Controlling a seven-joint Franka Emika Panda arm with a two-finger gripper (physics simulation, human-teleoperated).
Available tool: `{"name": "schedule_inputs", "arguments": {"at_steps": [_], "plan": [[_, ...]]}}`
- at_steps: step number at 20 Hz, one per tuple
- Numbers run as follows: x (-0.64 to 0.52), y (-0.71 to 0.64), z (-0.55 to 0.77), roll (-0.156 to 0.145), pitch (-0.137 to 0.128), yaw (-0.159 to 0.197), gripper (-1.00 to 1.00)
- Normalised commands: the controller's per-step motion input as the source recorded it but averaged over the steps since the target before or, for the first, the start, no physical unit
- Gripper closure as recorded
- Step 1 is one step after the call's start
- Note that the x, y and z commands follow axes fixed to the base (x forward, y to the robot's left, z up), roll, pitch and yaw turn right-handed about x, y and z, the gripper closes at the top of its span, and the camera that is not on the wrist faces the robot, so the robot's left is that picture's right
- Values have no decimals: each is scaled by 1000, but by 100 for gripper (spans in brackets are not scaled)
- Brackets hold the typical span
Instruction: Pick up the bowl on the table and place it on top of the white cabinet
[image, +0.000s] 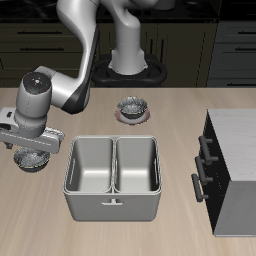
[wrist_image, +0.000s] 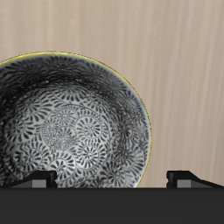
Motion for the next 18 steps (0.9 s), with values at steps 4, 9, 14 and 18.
{"name": "schedule_inputs", "arguments": {"at_steps": [4, 9, 14, 18], "plan": [[-39, -20, -222, -12, 28, -2, -100], [-24, -49, -145, 5, 12, -1, 100], [-34, -38, 71, 1, -16, -3, 100], [-13, -9, 121, 7, -16, -7, 100]]}}
